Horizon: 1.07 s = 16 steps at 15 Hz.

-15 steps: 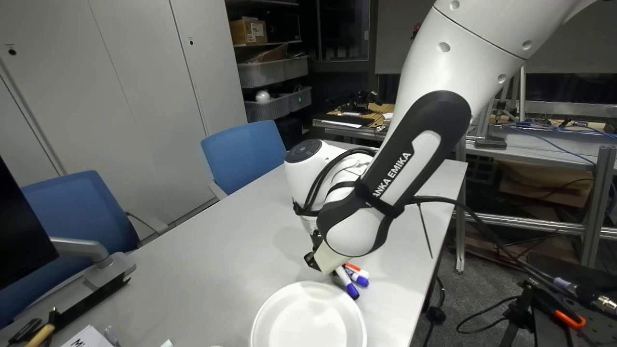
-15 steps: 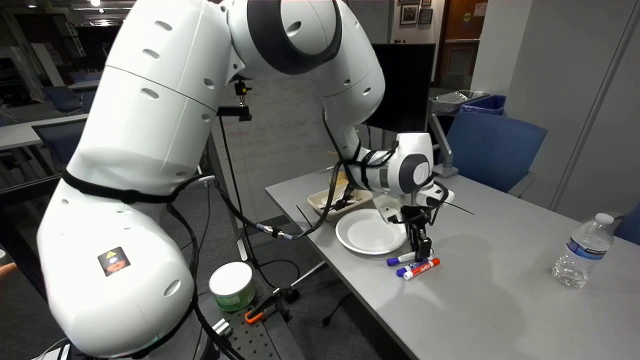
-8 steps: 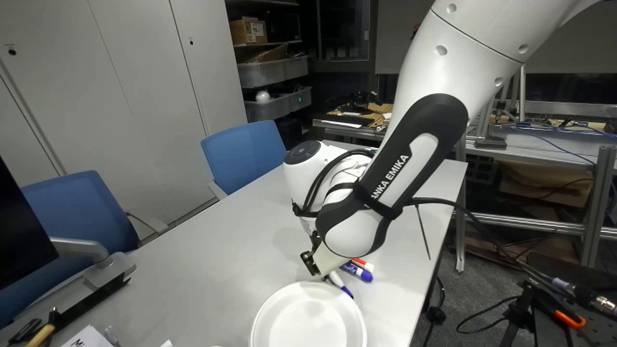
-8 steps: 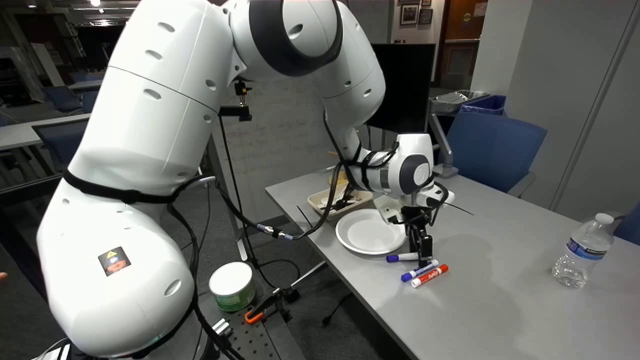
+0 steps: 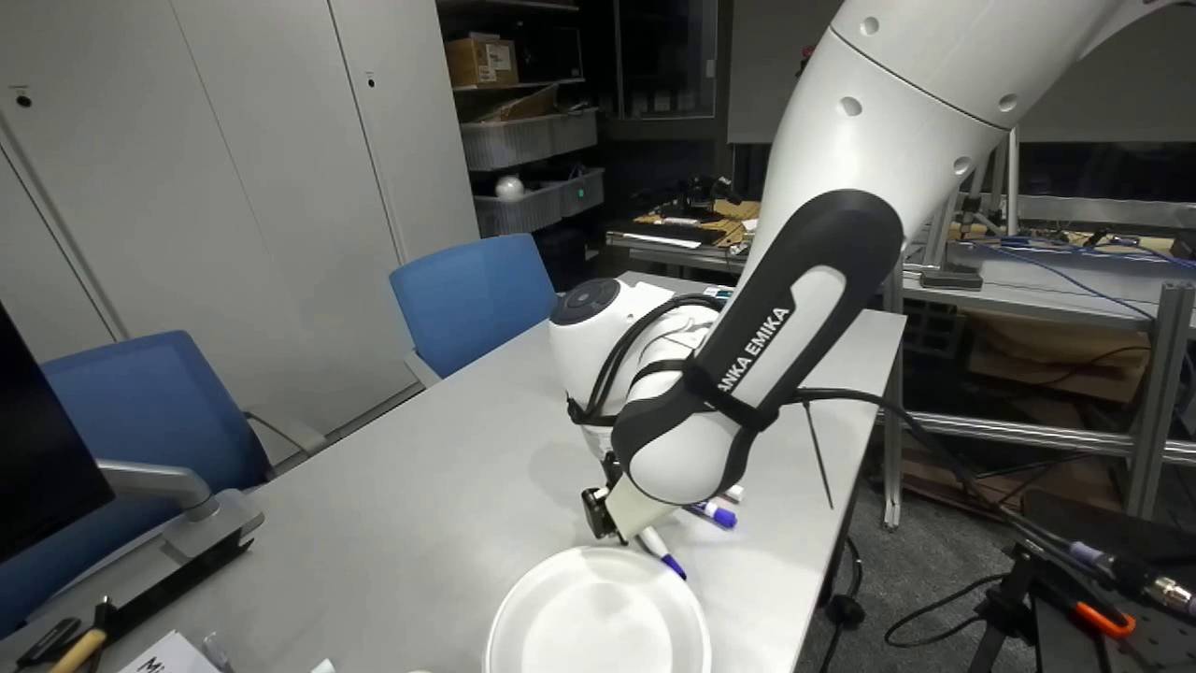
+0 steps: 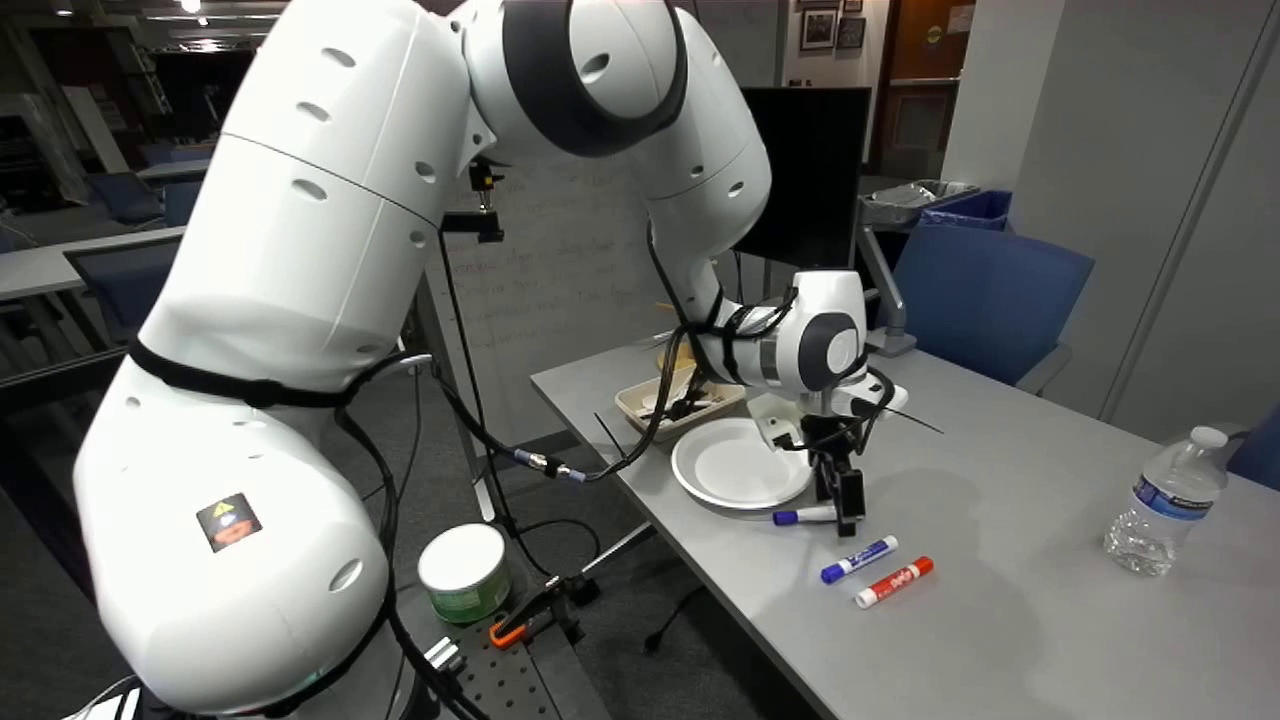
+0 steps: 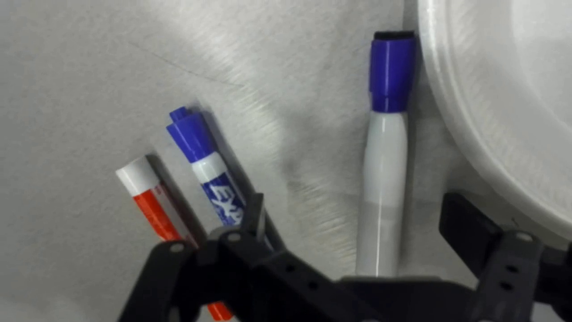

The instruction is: Remove the markers from the white plate

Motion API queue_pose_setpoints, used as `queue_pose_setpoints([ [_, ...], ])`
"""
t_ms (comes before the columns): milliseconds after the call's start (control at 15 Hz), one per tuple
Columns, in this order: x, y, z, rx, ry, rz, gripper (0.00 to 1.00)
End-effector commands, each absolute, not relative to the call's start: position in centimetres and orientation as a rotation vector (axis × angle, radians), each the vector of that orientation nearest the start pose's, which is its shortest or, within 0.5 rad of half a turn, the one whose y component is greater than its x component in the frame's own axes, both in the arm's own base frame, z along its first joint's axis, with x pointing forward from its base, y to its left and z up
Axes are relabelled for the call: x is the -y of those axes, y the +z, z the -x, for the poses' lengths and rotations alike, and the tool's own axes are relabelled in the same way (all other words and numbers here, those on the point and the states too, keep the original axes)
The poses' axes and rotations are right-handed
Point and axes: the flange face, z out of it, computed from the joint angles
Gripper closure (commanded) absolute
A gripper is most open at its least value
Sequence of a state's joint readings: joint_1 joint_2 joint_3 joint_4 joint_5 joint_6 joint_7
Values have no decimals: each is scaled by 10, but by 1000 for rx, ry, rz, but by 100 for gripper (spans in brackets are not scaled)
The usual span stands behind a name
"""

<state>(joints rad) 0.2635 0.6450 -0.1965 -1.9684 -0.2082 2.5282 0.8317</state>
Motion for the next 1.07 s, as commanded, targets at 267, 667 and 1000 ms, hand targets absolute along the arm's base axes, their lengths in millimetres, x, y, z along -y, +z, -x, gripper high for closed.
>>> queue_pose_setpoints([
  [267,-42,158,-573,-892,6,3256,0],
  [667,-65,222,-540,-808,-96,3235,0],
  [1000,-96,269,-501,-634,-123,3185,0],
])
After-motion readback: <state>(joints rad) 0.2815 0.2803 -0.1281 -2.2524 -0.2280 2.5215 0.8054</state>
